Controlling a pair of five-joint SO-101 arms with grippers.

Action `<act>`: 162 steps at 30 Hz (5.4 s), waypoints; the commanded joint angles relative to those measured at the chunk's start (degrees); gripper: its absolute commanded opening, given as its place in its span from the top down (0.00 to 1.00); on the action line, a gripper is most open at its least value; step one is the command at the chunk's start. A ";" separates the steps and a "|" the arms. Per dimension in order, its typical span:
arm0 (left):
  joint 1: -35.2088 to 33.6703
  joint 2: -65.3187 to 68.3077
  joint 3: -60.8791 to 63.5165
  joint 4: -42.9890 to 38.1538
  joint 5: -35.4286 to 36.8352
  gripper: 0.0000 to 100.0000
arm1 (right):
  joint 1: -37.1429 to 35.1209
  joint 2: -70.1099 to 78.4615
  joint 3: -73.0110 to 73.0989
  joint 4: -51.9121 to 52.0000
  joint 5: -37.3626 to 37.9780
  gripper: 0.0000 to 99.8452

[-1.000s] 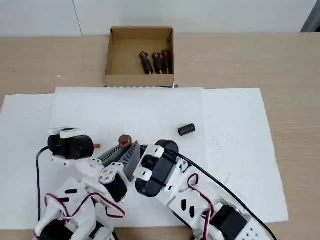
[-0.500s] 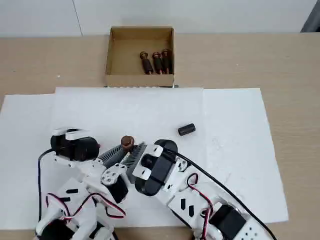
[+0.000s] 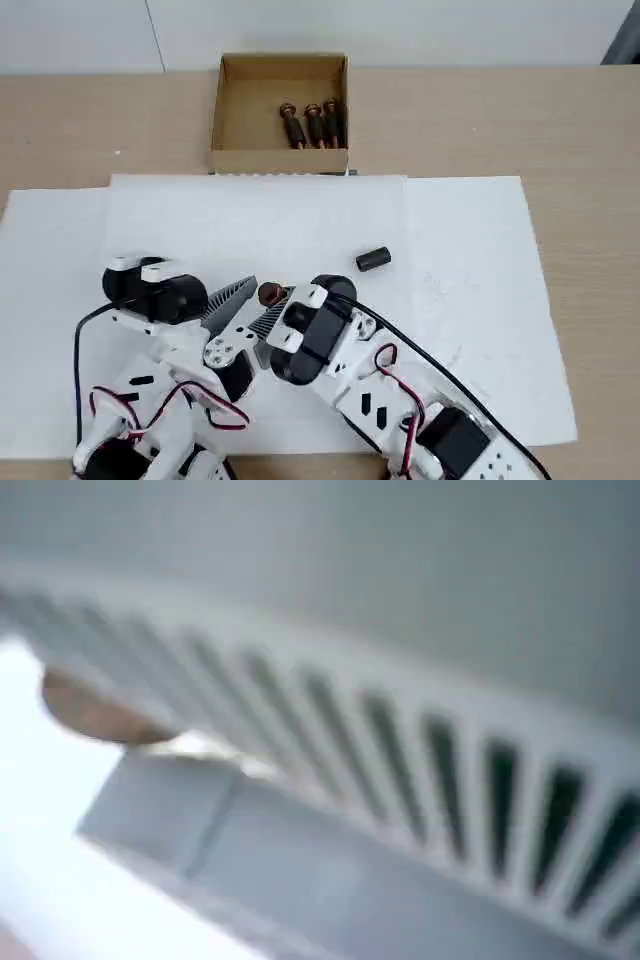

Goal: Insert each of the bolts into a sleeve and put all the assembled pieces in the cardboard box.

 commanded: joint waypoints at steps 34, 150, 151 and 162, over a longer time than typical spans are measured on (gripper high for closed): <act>-23.12 -0.35 15.43 -4.48 -26.20 0.99 | 27.38 0.13 1.67 8.57 -8.62 1.00; -23.12 -0.35 23.96 -4.57 -26.20 0.99 | 27.47 105.36 -125.54 56.22 1.41 1.00; -23.12 -0.35 23.96 -4.57 -26.20 0.99 | 27.47 105.01 -124.40 56.22 1.49 1.00; -23.12 -0.35 23.96 -4.57 -26.20 0.99 | 27.65 95.52 -100.22 56.40 4.13 1.00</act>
